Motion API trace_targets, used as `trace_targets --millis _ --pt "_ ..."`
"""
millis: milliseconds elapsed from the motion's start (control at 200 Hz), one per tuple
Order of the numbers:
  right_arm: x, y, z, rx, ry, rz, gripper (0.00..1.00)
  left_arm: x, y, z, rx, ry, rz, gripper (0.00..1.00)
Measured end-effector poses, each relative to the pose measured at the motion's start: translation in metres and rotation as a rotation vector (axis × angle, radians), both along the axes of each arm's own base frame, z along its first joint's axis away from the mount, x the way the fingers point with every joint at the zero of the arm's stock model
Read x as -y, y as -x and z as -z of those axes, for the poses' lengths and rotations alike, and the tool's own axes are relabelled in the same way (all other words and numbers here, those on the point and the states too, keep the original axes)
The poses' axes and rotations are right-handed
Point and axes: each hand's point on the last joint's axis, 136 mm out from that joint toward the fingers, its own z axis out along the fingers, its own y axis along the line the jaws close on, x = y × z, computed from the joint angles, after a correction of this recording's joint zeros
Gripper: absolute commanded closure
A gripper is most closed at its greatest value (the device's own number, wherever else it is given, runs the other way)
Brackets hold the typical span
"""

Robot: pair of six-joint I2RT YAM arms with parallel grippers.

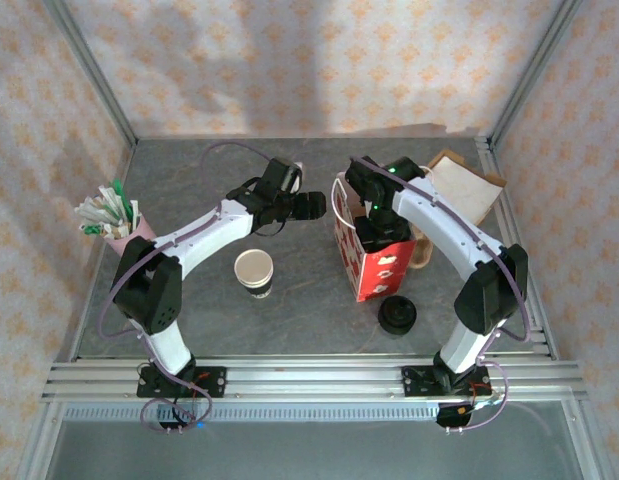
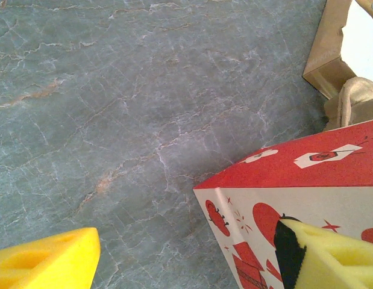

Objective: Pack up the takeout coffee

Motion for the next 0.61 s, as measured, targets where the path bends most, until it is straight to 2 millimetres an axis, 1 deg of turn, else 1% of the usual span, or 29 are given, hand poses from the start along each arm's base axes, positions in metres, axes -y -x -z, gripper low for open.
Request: trace_targets --millis 295,606 --pt "0.002 0.004 0.012 -0.021 0.012 0.000 0.46 0.000 0.000 0.000 0.000 0.000 0.000 0.23" --pt "0.001 0.002 0.019 -0.020 0.008 0.002 0.46 0.002 0.001 0.000 0.000 -0.001 0.005 0.23"
